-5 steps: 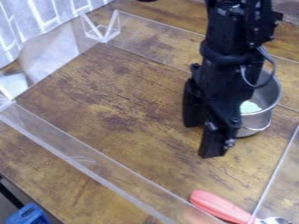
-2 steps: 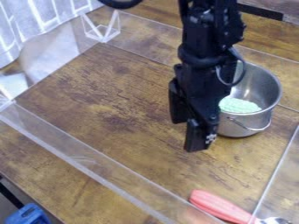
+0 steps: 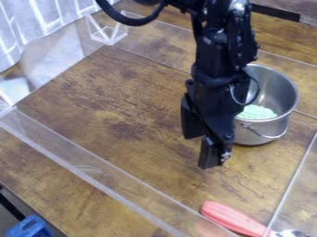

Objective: Move the pink spoon to the right side of the table

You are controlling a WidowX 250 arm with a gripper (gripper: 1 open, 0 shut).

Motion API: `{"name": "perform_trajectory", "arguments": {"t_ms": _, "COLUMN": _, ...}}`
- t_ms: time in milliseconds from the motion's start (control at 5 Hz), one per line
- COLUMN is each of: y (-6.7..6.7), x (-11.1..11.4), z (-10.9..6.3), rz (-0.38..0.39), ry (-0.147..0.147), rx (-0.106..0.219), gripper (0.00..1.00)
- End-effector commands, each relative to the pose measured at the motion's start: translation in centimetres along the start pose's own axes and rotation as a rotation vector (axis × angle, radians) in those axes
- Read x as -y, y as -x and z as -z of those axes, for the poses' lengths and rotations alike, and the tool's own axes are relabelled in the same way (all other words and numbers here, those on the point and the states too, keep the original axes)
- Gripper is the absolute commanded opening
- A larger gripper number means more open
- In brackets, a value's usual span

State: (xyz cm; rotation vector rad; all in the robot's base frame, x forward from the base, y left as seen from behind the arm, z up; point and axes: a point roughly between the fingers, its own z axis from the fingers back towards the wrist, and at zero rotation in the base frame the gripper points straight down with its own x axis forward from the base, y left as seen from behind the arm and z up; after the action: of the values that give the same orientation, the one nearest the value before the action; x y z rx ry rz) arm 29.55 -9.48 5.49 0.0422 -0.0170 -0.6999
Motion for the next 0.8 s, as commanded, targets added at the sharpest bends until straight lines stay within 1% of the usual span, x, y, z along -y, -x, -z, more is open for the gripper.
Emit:
{"name": "perform_trajectory", "arguments": {"t_ms": 0, "y": 0.7, "x": -1.5, "z": -0.4, "rz": 0.002, "ry": -0.035, "rx": 0.054, "gripper": 1.00}}
{"name": "perform_trajectory", "arguments": {"t_ms": 200, "y": 1.4, "x": -2.4, "z": 0.1, "rz": 0.009, "ry": -0.042, "rx": 0.059, "gripper": 1.00}}
{"name": "perform_trajectory", "arguments": {"t_ms": 400, "y": 0.8, "x": -2.5, "z": 0.1, "rz": -0.002, "ry": -0.041, "rx": 0.058, "gripper": 0.00}}
{"name": "perform_trajectory", "arguments": {"t_ms": 600, "y": 0.1, "x": -2.7, "z": 0.2, "rz": -0.011, "ry": -0.041, "rx": 0.056, "gripper": 0.00}}
